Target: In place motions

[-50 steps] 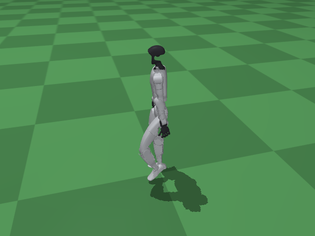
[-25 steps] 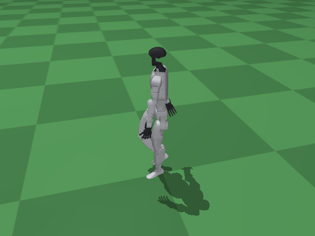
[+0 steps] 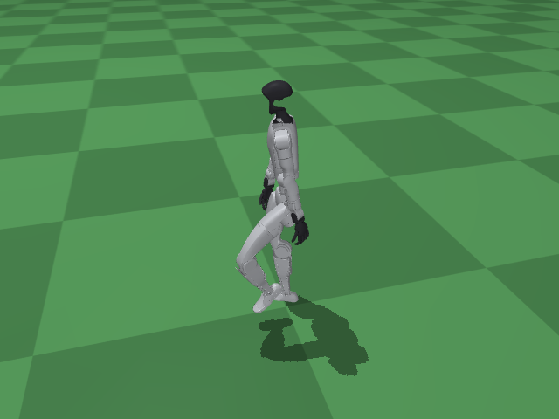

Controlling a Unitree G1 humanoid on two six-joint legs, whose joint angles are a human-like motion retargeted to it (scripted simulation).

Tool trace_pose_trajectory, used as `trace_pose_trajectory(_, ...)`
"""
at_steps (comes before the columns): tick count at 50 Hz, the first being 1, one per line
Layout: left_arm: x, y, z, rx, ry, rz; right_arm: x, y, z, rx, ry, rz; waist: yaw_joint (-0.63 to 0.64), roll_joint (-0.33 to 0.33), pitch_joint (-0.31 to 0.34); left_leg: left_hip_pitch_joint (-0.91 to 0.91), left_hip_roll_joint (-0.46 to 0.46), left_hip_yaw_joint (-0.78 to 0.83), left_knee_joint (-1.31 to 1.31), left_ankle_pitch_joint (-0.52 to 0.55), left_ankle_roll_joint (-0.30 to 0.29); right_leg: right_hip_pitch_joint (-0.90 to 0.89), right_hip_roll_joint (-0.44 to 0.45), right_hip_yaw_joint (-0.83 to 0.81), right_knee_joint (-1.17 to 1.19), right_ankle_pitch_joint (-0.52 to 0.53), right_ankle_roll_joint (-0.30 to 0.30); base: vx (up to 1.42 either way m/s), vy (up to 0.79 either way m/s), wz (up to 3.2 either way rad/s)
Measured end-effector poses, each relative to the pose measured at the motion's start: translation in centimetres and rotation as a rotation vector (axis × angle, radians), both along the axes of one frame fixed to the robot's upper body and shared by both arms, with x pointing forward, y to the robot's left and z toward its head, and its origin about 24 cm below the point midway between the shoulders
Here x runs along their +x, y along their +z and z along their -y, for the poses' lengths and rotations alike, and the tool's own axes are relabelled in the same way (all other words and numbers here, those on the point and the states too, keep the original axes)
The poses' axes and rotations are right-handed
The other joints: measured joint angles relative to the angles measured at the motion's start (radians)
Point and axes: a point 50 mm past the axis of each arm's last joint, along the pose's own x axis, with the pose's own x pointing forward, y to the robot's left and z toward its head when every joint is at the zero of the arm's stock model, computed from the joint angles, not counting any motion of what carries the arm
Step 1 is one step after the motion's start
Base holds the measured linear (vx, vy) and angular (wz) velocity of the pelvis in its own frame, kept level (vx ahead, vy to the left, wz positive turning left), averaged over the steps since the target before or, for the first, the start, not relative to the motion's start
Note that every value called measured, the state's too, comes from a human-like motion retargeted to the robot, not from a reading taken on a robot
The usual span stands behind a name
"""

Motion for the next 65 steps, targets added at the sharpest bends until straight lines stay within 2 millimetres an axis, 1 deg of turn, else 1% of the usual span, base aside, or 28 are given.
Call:
trace_pose_trajectory(3, -2.5, 0.4, 0.5, -0.078, -0.004, -0.059, 2.0, 0.7, -0.4, 0.022, 0.013, 0.107, 0.006, -0.009, -0.007, -0.089, -0.008, -0.024, 0.099, -0.026, 0.016, -0.002, -0.011, -0.009, 0.005, 0.004, -0.006, 0.09, -0.01, 0.06)
trace_pose_trajectory(7, -3.5, 0.6, 0.6, -0.133, -0.027, -0.05, 3.4, 1.1, -1.6, 0.079, 0.01, 0.155, -0.004, 0.002, 0.008, 0.007, 0.039, 0.001, 0.031, -0.041, 0.035, 0.02, 0.01, -0.007, 0.01, -0.009, -0.009, 0.05, -0.01, 0.05)
trace_pose_trajectory(10, -4.0, 0.7, 0.4, -0.137, -0.06, -0.058, 2.4, 0.7, -2.3, 0.114, -0.021, 0.135, -0.044, 0.019, -0.009, 0.18, 0.006, 0.003, -0.179, -0.024, 0.009, 0.041, 0.023, -0.022, 0.002, -0.016, 0.002, 0.15, 0.0, 0.25)
trace_pose_trajectory(15, -4.2, 0.7, -0.1, -0.097, -0.071, -0.067, -2.5, -0.8, -2.2, 0.119, -0.046, 0.001, -0.056, 0.046, -0.057, 0.613, -0.166, 0.0, -0.87, 0.092, -0.084, 0.042, 0.053, 0.023, 0.06, -0.064, 0.021, 0.23, -0.01, -0.54)
trace_pose_trajectory(17, -3.3, 0.6, -0.4, -0.067, -0.079, -0.053, -4.9, -1.2, -1.5, 0.094, -0.057, -0.072, -0.062, 0.075, -0.051, 0.765, -0.197, 0.017, -1.102, -0.145, -0.074, 0.027, 0.091, 0.054, 0.146, -0.091, 0.028, 0.24, 0.03, -0.43)
trace_pose_trajectory(18, -2.8, 0.5, -0.6, -0.054, -0.086, -0.044, -6.2, -1.4, -0.8, 0.075, -0.064, -0.111, -0.088, 0.092, -0.053, 0.815, -0.183, 0.087, -1.18, -0.19, -0.051, 0.013, 0.106, 0.043, 0.195, -0.077, 0.035, 0.22, 0.09, 0.3)
trace_pose_trajectory(20, -0.8, 0.2, -0.7, -0.051, -0.097, -0.003, -8.4, -1.5, 0.4, 0.026, -0.073, -0.184, -0.158, 0.141, -0.069, 0.803, -0.169, 0.044, -1.271, -0.154, -0.045, -0.083, 0.13, 0.0, 0.352, 0.069, 0.044, -0.02, 0.14, 0.34)
trace_pose_trajectory(22, 4.1, 0.0, -1.6, -0.044, -0.138, 0.108, -8.7, -1.4, 1.2, -0.021, -0.131, -0.21, -0.157, 0.153, -0.019, 0.746, -0.146, 0.0, -1.266, -0.122, -0.047, -0.278, 0.077, 0.008, 0.676, 0.23, 0.077, -0.48, 0.21, -0.28)
trace_pose_trajectory(23, 6.5, 0.1, -2.2, -0.025, -0.173, 0.171, -9.1, -1.4, 1.7, -0.043, -0.187, -0.218, -0.179, 0.154, 0.016, 0.745, -0.144, -0.006, -1.274, -0.114, -0.043, -0.363, 0.059, 0.025, 0.813, 0.266, 0.096, -0.46, 0.23, 0.2)
trace_pose_trajectory(26, 12.6, 1.2, -4.5, 0.031, -0.321, 0.34, -11.6, -1.1, 3.1, -0.066, -0.343, -0.306, -0.197, 0.16, 0.042, 0.726, -0.145, 0.02, -1.297, -0.097, -0.036, -0.583, -0.026, 0.016, 1.156, 0.185, 0.057, -0.22, 0.17, 0.19)
trace_pose_trajectory(28, 14.8, 1.9, -5.6, 0.06, -0.413, 0.409, -14.0, -0.7, 3.7, -0.083, -0.382, -0.423, -0.236, 0.17, 0.03, 0.703, -0.145, 0.005, -1.305, -0.087, -0.034, -0.705, -0.037, 0.023, 1.288, 0.146, 0.051, 0.0, 0.04, 0.42)
trace_pose_trajectory(30, 15.8, 2.2, -5.9, 0.106, -0.476, 0.434, -16.6, -0.2, 4.2, -0.138, -0.407, -0.513, -0.248, 0.197, -0.01, 0.669, -0.135, -0.001, -1.308, -0.081, -0.036, -0.798, -0.012, 0.04, 1.341, 0.117, 0.068, 0.07, 0.0, 0.27)
trace_pose_trajectory(32, 16.9, 2.5, -5.8, 0.151, -0.512, 0.462, -18.1, 0.2, 4.6, -0.18, -0.431, -0.535, -0.227, 0.205, -0.027, 0.658, -0.136, -0.004, -1.308, -0.081, -0.034, -0.811, -0.018, 0.034, 1.337, 0.098, 0.061, 0.0, 0.0, 0.0)
trace_pose_trajectory(35, 17.2, 2.5, -5.4, 0.142, -0.526, 0.482, -19.1, 0.4, 4.7, -0.198, -0.427, -0.566, -0.2, 0.172, -0.008, 0.706, -0.154, 0.011, -1.311, -0.09, -0.035, -0.696, -0.021, 0.04, 1.234, 0.099, 0.043, 0.06, 0.01, -0.24)
trace_pose_trajectory(39, 13.4, 1.1, -3.6, 0.058, -0.489, 0.392, -19.5, 0.5, 4.5, -0.206, -0.345, -0.62, -0.131, 0.143, -0.03, 0.77, -0.167, 0.045, -1.299, -0.122, -0.052, -0.419, 0.092, 0.125, 0.833, 0.175, 0.05, 0.2, -0.02, -0.6)
trace_pose_trajectory(41, 10.3, 0.3, -2.4, 0.012, -0.455, 0.314, -19.0, 0.3, 4.4, -0.215, -0.3, -0.613, -0.133, 0.137, -0.047, 0.776, -0.172, 0.032, -1.263, -0.146, -0.058, -0.254, 0.136, 0.145, 0.554, 0.204, 0.066, 0.22, -0.03, 0.3)
trace_pose_trajectory(42, 8.6, 0.0, -1.8, -0.015, -0.437, 0.268, -18.4, 0.2, 4.3, -0.219, -0.278, -0.599, -0.136, 0.132, -0.052, 0.771, -0.176, 0.015, -1.228, -0.157, -0.06, -0.166, 0.143, 0.132, 0.415, 0.167, 0.068, 0.16, -0.04, 0.46)
trace_pose_trajectory(43, 6.8, -0.2, -1.2, -0.042, -0.418, 0.218, -17.6, 0.0, 4.1, -0.223, -0.255, -0.575, -0.133, 0.125, -0.052, 0.758, -0.179, -0.002, -1.173, -0.164, -0.064, -0.078, 0.133, 0.084, 0.295, 0.047, 0.054, 0.1, -0.07, 0.33)
trace_pose_trajectory(45, 3.6, -0.3, -0.8, -0.068, -0.374, 0.123, -15.6, -0.5, 3.4, -0.213, -0.204, -0.513, -0.138, 0.103, -0.072, 0.702, -0.185, 0.029, -1.026, -0.078, -0.058, 0.01, 0.093, -0.008, 0.119, -0.075, 0.002, -0.02, -0.09, 0.41)
trace_pose_trajectory(47, 2.1, -0.2, -1.0, -0.065, -0.344, 0.055, -12.0, -1.1, 2.4, -0.16, -0.174, -0.421, -0.128, 0.082, -0.088, 0.513, -0.111, 0.06, -0.721, 0.122, -0.037, -0.006, 0.061, 0.004, 0.066, -0.066, 0.018, -0.26, -0.11, 0.48)
trace_pose_trajectory(48, 1.8, -0.1, -0.9, -0.064, -0.327, 0.034, -9.8, -1.2, 1.9, -0.127, -0.163, -0.359, -0.092, 0.078, -0.056, 0.405, -0.079, 0.022, -0.563, 0.183, -0.006, -0.017, 0.064, 0.031, 0.082, -0.059, 0.025, -0.37, -0.14, -0.02)
trace_pose_trajectory(51, 1.1, 0.0, -0.2, -0.106, -0.22, 0.023, -2.5, -0.5, 0.9, -0.049, -0.086, -0.167, -0.02, 0.071, 0.063, 0.208, 0.045, -0.015, -0.224, 0.092, 0.04, -0.008, 0.074, 0.025, 0.101, -0.037, 0.006, -0.38, -0.09, -0.4)
trace_pose_trajectory(53, -0.1, 0.2, 0.6, -0.164, -0.13, 0.012, 1.7, 0.5, 0.2, -0.034, -0.014, -0.035, 0.025, 0.034, 0.115, 0.099, 0.047, -0.014, -0.079, 0.044, 0.046, 0.012, 0.061, 0.062, 0.085, -0.016, -0.015, -0.24, 0.0, -0.9)
trace_pose_trajectory(55, -2.1, 0.4, 1.1, -0.185, -0.081, -0.036, 4.0, 1.3, -0.9, -0.031, 0.031, 0.082, 0.038, 0.005, 0.112, -0.002, 0.008, -0.037, 0.006, 0.01, 0.035, 0.019, 0.034, 0.07, 0.067, 0.003, -0.018, 0.01, 0.01, -0.52)
trace_pose_trajectory(58, -5.4, 1.0, 1.4, -0.17, -0.073, -0.122, 5.5, 2.0, -1.8, 0.012, 0.052, 0.212, 0.06, -0.003, 0.055, -0.069, 0.019, -0.025, 0.058, -0.031, 0.037, 0.004, 0.017, 0.066, 0.05, 0.018, -0.027, 0.24, 0.01, -0.36)
trace_pose_trajectory(60, -6.5, 1.2, 1.6, -0.177, -0.061, -0.147, 6.3, 2.5, -2.4, 0.06, 0.087, 0.263, 0.065, 0.001, 0.043, -0.045, 0.051, -0.006, 0.049, -0.046, 0.053, 0.009, 0.018, 0.054, 0.04, 0.021, -0.03, 0.07, 0.0, -0.19)
trace_pose_trajectory(63, -6.6, 1.3, 1.6, -0.188, -0.062, -0.158, 6.2, 2.5, -2.8, 0.085, 0.124, 0.254, 0.029, 0.026, 0.047, 0.076, 0.022, -0.026, -0.067, -0.03, 0.044, 0.035, 0.036, 0.047, 0.025, 0.016, -0.022, 0.02, 0.03, 0.3)
trace_pose_trajectory(65, -6.5, 1.3, 1.4, -0.18, -0.073, -0.169, 4.5, 1.7, -2.5, 0.069, 0.099, 0.199, 0.002, 0.045, 0.018, 0.189, -0.028, -0.053, -0.21, -0.002, 0.013, 0.044, 0.042, 0.03, 0.014, 0.009, -0.011, 0.15, 0.03, 0.47)
